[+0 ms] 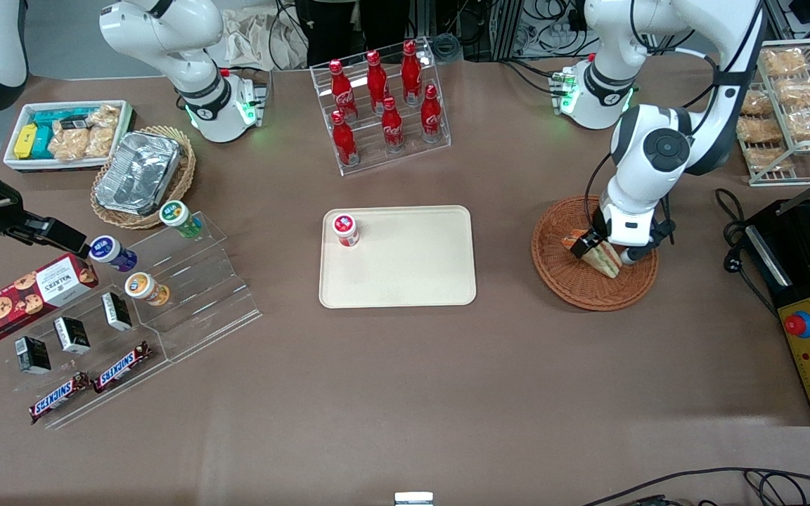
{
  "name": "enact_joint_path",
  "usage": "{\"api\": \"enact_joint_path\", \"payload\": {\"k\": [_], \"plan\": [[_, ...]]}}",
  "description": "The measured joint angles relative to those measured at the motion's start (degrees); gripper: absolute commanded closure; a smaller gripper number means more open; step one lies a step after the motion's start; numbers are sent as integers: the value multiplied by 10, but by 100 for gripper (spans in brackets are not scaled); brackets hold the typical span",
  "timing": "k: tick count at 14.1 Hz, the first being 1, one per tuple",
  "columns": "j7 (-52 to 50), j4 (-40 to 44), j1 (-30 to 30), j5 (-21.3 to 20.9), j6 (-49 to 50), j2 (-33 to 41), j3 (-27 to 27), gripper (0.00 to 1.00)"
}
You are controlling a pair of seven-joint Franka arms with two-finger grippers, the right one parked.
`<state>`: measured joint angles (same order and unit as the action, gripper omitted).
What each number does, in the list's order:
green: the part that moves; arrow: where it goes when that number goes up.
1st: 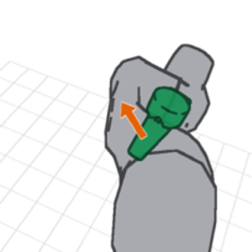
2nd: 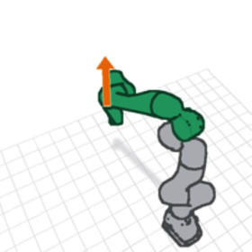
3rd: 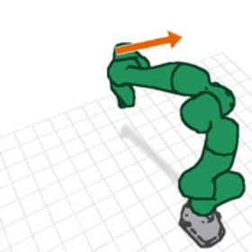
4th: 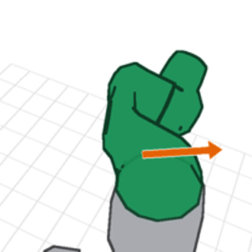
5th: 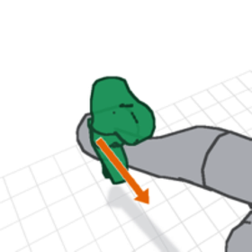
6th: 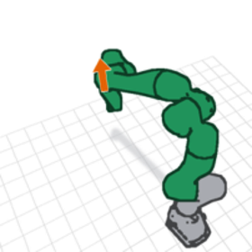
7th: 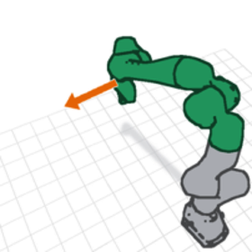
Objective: Place sandwich from basket to tray
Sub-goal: 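Close the left gripper on the sandwich end and lift it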
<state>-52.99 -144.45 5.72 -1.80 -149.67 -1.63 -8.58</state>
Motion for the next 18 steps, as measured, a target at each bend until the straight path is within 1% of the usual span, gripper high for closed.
{"api": "enact_joint_path", "payload": {"k": [1,2,3,4,5,6,10,11,12,15,16,18], "plan": [[-1,-6,0,0,-11,-2,1,13],[-2,-10,0,0,-16,-4,2,45],[-2,-12,0,0,-18,-6,2,66],[-2,-12,0,-2,-20,-8,2,81],[-2,-12,0,-7,-20,-10,2,99],[-2,-12,0,-11,-21,-10,2,100],[-19,-4,0,-15,-15,-5,3,100],[-21,9,0,-15,15,2,4,100],[-22,34,0,-15,68,11,5,100],[-21,174,0,-15,266,34,5,100],[-19,217,0,-15,308,36,5,100],[0,279,1,-15,358,36,4,100]]}}
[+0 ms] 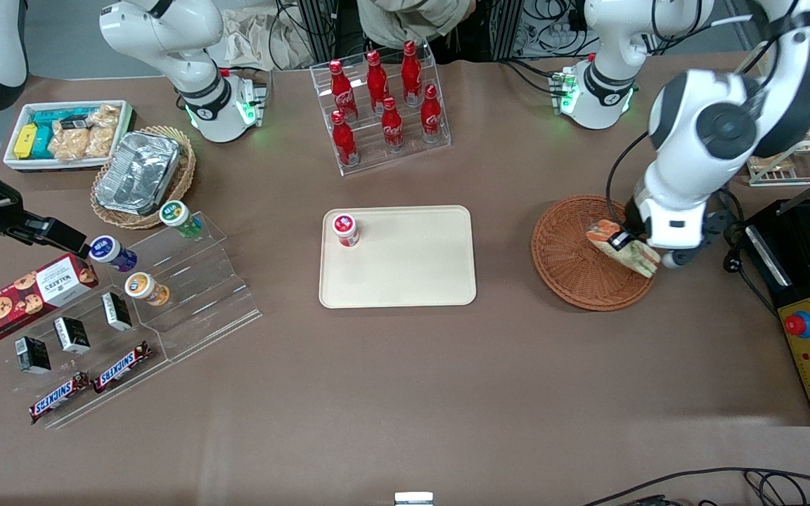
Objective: Place sandwich from basket to tray
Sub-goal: 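Close the left gripper on the sandwich end and lift it, then carry the held sandwich with the left gripper over to the cream tray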
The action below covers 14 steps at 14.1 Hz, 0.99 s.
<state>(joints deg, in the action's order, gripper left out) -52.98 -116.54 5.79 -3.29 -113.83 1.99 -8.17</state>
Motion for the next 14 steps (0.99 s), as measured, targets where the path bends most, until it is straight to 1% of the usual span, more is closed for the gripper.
{"api": "enact_joint_path", "payload": {"k": [3,5,9,14], "plan": [[60,80,1,14,99,-5,0,100],[84,132,2,16,159,-14,-1,100],[91,150,14,17,174,-24,-10,100],[91,150,18,19,174,-35,-59,100]]}}
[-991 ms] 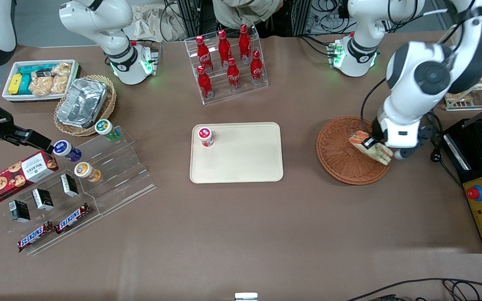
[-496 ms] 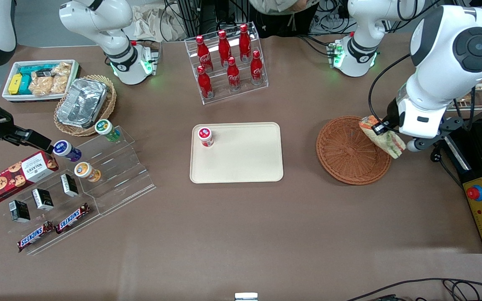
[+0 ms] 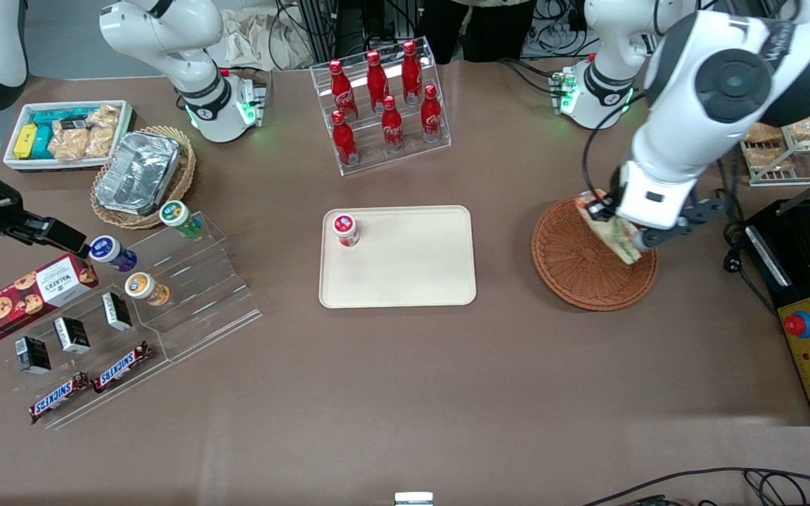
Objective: Place sandwich from basket to tray
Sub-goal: 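Carry the held sandwich with the left gripper over to the cream tray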
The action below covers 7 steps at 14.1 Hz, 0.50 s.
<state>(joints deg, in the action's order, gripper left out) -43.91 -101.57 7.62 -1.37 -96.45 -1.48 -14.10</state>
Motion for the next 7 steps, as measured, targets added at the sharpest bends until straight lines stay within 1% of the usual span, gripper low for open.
{"api": "enact_joint_path", "payload": {"k": [3,5,7], "plan": [[-13,0,17,5,0,-20,-36,100],[-54,0,45,5,-9,-36,-43,100],[-74,1,69,5,-43,-45,-45,100]]}}
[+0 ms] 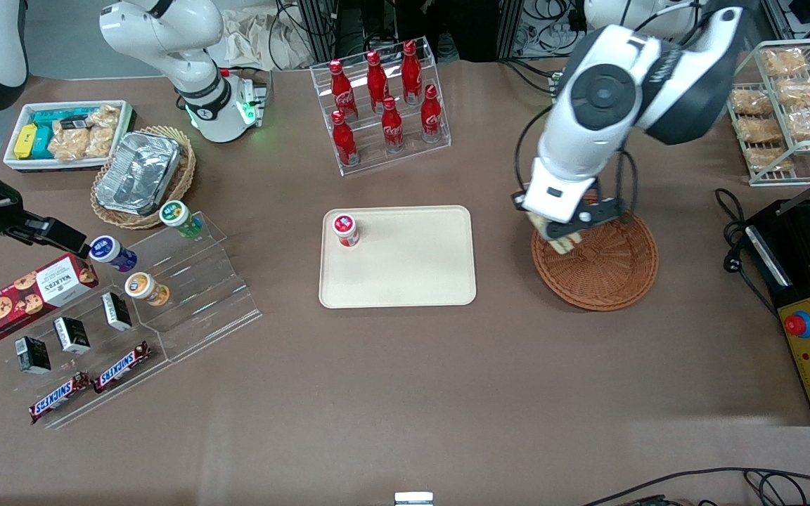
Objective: Place sandwich from basket to tray
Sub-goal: 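Carry the held sandwich with the left gripper over to the cream tray, then lower the sandwich onto the tray and open the left gripper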
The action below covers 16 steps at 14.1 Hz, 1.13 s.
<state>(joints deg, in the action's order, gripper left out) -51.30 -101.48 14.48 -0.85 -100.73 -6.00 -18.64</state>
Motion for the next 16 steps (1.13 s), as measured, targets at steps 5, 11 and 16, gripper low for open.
{"api": "enact_joint_path", "payload": {"k": [5,11,16], "plan": [[17,-5,59,0,-109,-50,-2,100],[38,-25,102,-10,-234,-144,-2,100],[72,-49,112,-18,-324,-215,-2,100]]}}
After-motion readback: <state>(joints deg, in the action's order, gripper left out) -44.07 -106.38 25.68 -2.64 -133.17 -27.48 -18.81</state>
